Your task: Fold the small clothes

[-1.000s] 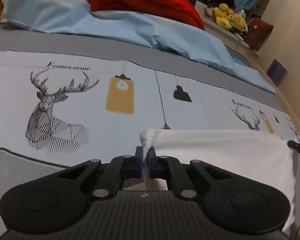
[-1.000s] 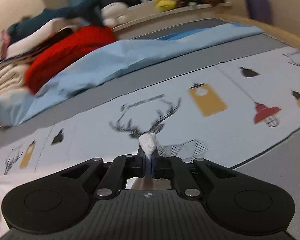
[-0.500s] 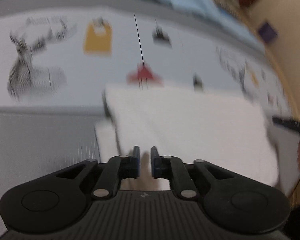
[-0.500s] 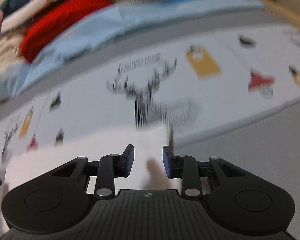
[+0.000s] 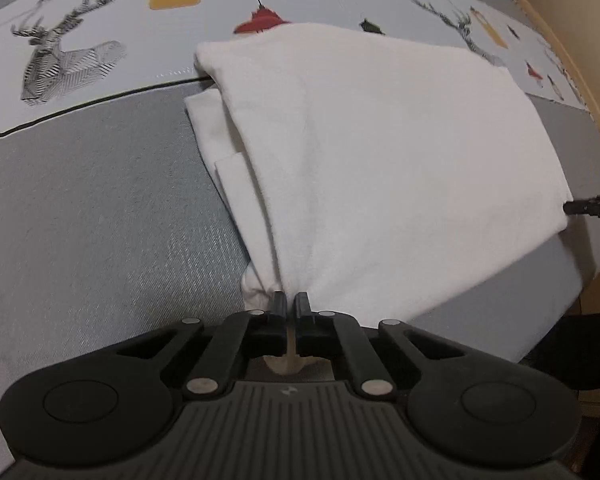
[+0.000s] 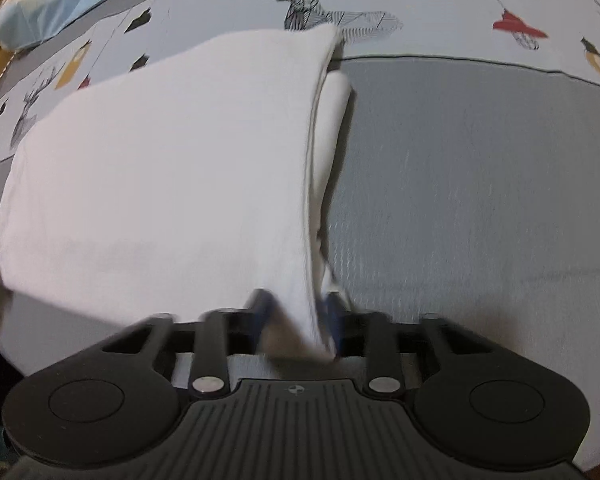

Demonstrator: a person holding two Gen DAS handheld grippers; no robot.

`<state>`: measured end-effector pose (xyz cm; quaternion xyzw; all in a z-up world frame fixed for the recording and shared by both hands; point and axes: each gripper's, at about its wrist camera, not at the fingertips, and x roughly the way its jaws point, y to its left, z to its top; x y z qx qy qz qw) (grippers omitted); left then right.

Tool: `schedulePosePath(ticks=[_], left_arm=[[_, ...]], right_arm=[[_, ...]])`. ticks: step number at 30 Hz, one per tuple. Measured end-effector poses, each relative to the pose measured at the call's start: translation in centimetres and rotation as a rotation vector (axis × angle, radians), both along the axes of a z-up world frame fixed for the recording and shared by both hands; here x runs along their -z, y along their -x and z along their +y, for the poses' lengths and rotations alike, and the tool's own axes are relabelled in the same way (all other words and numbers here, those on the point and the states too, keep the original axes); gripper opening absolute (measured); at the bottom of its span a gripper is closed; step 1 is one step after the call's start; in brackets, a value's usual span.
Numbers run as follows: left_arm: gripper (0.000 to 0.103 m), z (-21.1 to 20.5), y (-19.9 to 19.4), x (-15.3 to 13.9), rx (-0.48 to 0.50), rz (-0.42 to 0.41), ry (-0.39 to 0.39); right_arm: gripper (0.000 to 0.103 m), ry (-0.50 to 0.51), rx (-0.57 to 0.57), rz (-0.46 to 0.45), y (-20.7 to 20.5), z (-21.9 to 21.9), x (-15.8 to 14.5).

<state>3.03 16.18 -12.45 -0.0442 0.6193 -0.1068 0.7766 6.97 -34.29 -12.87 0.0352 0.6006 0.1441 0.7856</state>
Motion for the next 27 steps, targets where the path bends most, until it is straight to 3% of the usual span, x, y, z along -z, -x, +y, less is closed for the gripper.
schedulePosePath(ticks=[5, 9, 12, 16, 19, 22, 24, 27], left_arm=[[0.003, 1.3, 1.9, -1.4, -0.085, -0.041, 0.045], [0.004, -0.5, 2.6, 1.1, -0.022, 0.061, -0.034], [0.005, -1.5, 3.3, 0.1, -0.020, 0.000, -0.097], [0.005, -2.8, 4.3, -1.9, 0.010, -0.116, -0.051], [0.005, -3.9, 4.5, -0.3, 0.059, -0.070, -0.077], [0.002, -4.1, 4.5, 2.1, 0.066, 0.016, -0.160], [0.003, -4.1, 4.3, 1.4, 0.040, 0.012, -0.146], [0.004, -4.2, 4.0, -0.7, 0.017, -0.064, -0.108]], right_arm=[[0.005, -0.095, 0.098, -0.056, 1.2, -1.4, -2.6], [0.005, 0.026, 0.067, 0.022, 1.9, -1.1, -0.2], [0.007, 0.034, 0.091, 0.001, 2.5, -1.0, -0.6], [0.009, 0.105, 0.064, -0.121, 3.7, -0.3, -2.5], [0.010, 0.046, 0.037, -0.148, 3.9, 0.2, -2.6], [0.010, 0.121, -0.020, -0.096, 3.8, 1.4, -0.8], [0.010, 0.185, -0.042, -0.065, 3.8, 1.8, 0.2], [0.010, 0.131, -0.013, -0.093, 3.5, 1.6, -0.6]])
